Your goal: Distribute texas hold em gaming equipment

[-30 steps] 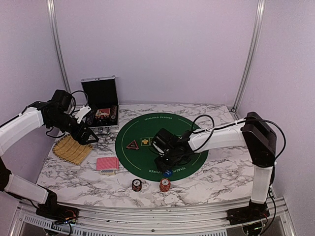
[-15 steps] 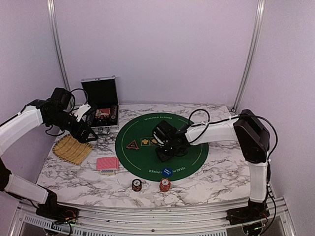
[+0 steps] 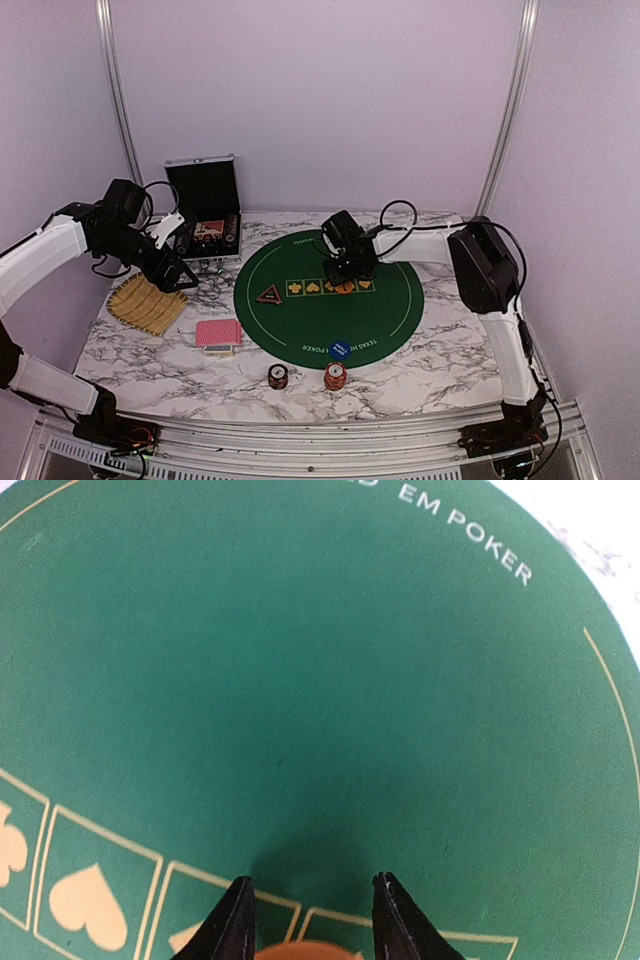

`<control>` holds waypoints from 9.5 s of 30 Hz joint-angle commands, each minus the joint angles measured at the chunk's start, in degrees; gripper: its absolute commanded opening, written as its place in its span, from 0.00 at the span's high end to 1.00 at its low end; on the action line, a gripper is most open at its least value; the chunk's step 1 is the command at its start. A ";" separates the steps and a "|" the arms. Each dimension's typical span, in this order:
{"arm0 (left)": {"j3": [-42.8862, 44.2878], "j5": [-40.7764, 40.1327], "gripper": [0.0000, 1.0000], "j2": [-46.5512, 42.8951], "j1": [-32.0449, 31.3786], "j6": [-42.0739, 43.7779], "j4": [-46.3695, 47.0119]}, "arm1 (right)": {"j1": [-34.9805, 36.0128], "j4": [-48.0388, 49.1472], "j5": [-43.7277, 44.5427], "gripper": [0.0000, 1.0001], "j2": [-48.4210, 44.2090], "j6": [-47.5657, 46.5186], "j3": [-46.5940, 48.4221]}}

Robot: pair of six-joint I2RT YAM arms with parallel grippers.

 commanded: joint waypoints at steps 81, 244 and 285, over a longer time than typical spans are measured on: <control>2.79 -2.03 0.01 -0.64 -0.21 2.52 -3.46 | -3.83 -2.53 -4.62 0.42 9.84 0.13 18.70; 5.53 -1.18 0.01 -1.13 -0.25 4.39 -6.85 | 26.10 -14.36 -16.88 0.54 -33.21 -2.89 -30.22; 5.91 -0.92 0.01 -1.27 -0.22 4.45 -6.80 | 25.29 -18.93 -15.22 1.00 -34.23 -3.83 -25.18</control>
